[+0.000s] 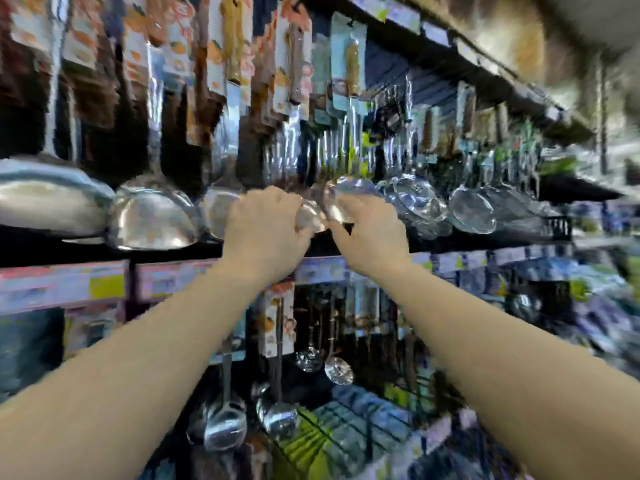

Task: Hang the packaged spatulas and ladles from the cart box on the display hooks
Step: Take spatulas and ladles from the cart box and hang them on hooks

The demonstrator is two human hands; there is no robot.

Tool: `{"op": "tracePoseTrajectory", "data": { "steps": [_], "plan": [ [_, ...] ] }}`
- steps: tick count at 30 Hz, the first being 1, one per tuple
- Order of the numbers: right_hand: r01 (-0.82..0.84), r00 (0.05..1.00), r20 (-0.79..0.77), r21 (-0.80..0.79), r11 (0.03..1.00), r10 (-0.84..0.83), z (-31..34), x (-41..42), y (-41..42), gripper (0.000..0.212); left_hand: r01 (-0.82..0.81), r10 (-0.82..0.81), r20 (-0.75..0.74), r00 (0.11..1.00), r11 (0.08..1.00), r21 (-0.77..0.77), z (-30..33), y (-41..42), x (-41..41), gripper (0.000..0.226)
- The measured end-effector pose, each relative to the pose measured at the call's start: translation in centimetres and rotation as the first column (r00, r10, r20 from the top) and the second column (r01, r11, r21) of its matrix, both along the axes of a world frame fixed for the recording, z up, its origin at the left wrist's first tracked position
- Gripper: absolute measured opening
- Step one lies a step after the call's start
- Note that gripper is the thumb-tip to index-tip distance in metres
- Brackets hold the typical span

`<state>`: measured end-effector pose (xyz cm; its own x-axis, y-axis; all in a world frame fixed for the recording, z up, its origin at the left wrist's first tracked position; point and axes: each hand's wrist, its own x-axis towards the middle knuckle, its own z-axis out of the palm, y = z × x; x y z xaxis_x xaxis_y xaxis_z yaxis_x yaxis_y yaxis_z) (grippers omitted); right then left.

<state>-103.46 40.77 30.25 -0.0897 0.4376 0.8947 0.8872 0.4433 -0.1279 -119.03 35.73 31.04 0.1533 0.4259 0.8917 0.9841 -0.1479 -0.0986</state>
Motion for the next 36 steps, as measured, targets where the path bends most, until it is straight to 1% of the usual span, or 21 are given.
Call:
{"op": "tracePoseTrajectory", "data": {
  "steps": [2,4,7,9,12,15,19,24,27,28,30,32,36],
  "plan": [
    [0.094,0.996,0.003,-0.095,0.991,-0.094,-2.2,6.6,0.3,0.044,0.038,-0.038,-0.010,0.999,0.997,-0.066,-2.0,1.4,6.4,0.041],
    [0.187,0.982,0.024,-0.153,0.970,-0.186,-4.4,14.0,0.2,0.049,0.111,-0.110,0.018,0.994,0.983,-0.147,-3.9,2.6,13.5,0.041],
    [0.320,0.947,0.049,-0.232,0.919,-0.317,-7.5,25.3,-0.7,0.049,0.213,-0.218,0.011,0.976,0.944,-0.251,-6.9,4.3,24.5,0.044],
    [0.380,0.922,0.042,-0.297,0.876,-0.386,-9.1,32.1,-1.2,0.050,0.288,-0.298,0.017,0.954,0.906,-0.311,-8.8,5.3,31.2,0.047],
    [0.443,0.885,0.025,-0.356,0.823,-0.465,-11.2,40.7,-1.7,0.049,0.409,-0.409,0.081,0.909,0.835,-0.368,-11.3,6.6,39.9,0.048],
    [0.491,0.843,0.006,-0.420,0.764,-0.538,-14.0,47.7,-1.6,0.048,0.469,-0.483,0.093,0.871,0.758,-0.453,-13.7,8.1,47.7,0.050],
    [0.533,0.787,-0.020,-0.481,0.696,-0.617,-18.1,55.3,-0.4,0.048,0.558,-0.575,0.136,0.807,0.665,-0.497,-17.6,10.9,56.2,0.054],
    [0.564,0.715,-0.034,-0.562,0.605,-0.698,-23.4,62.8,3.7,0.046,0.565,-0.612,0.139,0.778,0.587,-0.580,-23.2,16.8,65.2,0.050],
    [0.577,0.660,-0.055,-0.602,0.552,-0.750,-26.3,66.9,7.1,0.047,0.584,-0.634,0.188,0.750,0.501,-0.639,-26.1,21.6,70.1,0.055],
    [0.571,0.647,-0.058,-0.623,0.534,-0.760,-27.1,68.2,8.3,0.048,0.582,-0.633,0.204,0.746,0.473,-0.662,-26.9,23.1,71.6,0.057],
    [0.562,0.626,-0.054,-0.661,0.498,-0.778,-28.7,70.6,10.3,0.048,0.562,-0.648,0.189,0.738,0.435,-0.703,-28.4,25.7,74.3,0.058],
    [0.552,0.605,-0.057,-0.689,0.470,-0.794,-30.3,73.0,12.3,0.049,0.539,-0.666,0.161,0.728,0.411,-0.736,-29.7,28.3,77.0,0.057],
    [0.508,0.573,-0.069,-0.752,0.420,-0.817,-33.5,76.9,15.7,0.049,0.505,-0.663,0.169,0.730,0.356,-0.786,-32.4,32.0,81.6,0.056]
  ]
}}
